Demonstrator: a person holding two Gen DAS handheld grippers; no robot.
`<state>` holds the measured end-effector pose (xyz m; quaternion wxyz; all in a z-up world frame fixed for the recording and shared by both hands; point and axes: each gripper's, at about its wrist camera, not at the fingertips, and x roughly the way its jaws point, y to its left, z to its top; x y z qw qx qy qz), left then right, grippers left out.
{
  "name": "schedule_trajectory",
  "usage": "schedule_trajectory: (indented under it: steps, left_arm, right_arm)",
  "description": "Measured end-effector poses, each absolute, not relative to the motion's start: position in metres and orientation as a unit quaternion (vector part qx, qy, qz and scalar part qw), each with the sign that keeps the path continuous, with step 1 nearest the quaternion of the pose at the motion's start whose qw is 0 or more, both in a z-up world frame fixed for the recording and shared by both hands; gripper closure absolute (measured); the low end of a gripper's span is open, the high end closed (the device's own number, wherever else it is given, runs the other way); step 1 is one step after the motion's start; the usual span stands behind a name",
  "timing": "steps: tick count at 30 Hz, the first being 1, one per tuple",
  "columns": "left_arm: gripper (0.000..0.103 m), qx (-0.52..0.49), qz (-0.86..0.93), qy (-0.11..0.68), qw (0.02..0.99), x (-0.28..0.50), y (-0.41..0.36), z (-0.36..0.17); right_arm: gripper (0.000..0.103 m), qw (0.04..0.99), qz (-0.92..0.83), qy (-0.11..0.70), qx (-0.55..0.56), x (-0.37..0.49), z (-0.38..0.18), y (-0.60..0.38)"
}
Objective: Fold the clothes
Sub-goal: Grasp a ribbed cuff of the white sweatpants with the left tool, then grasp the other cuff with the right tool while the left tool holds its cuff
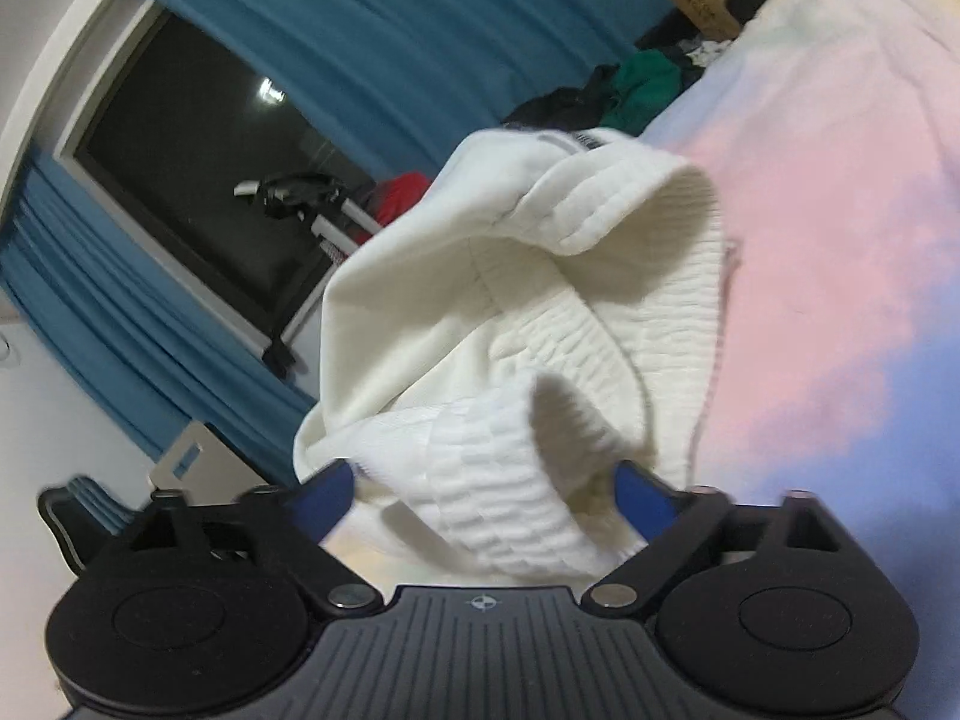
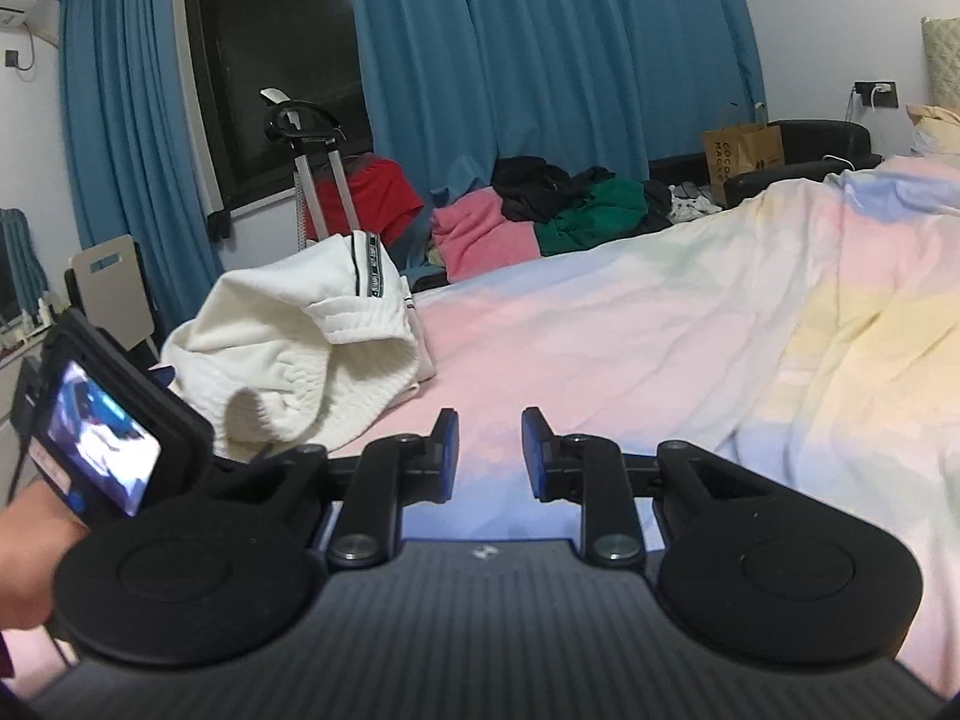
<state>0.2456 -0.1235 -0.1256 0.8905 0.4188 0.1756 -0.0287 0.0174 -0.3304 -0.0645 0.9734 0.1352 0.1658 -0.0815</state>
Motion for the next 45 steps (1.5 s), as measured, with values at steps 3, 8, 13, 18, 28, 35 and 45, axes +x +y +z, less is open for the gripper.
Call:
schedule_trajectory:
  steps: [3, 8, 13, 18, 28, 35, 45]
  left_arm:
    - [0.039, 0.372, -0.041, 0.174, 0.911, 0.253, -0.111, -0.112]
    - [0.055, 0.316, -0.053, 0.126, 0.939, 0.236, -0.09, -0.087]
    - [0.085, 0.234, -0.033, 0.091, 0.967, 0.208, -0.049, -0.04]
    - [0.09, 0.138, -0.039, 0.094, 0.985, 0.178, 0.009, 0.008]
    - [0.09, 0.095, -0.037, 0.22, 0.97, 0.149, 0.12, 0.011]
    - [0.082, 0.084, -0.011, 0.294, 0.952, 0.165, 0.151, -0.002]
    - [0.053, 0.177, -0.027, 0.266, 0.947, 0.126, 0.111, -0.02]
  right_arm:
    - [0.077, 0.973, -0.082, 0.165, 0.136, 0.027, -0.071, -0.332]
    - [0.077, 0.973, -0.083, 0.163, 0.14, 0.033, -0.077, -0.334]
    - [0.077, 0.972, -0.084, 0.162, 0.145, 0.039, -0.083, -0.336]
    - [0.077, 0.977, -0.078, 0.148, 0.136, 0.036, -0.081, -0.332]
    - [0.076, 0.985, 0.009, 0.15, 0.089, -0.002, -0.055, -0.281]
    - [0.076, 0.972, 0.092, 0.215, 0.004, -0.003, -0.071, -0.219]
    - [0.044, 0.958, 0.112, 0.26, -0.035, 0.031, -0.104, -0.183]
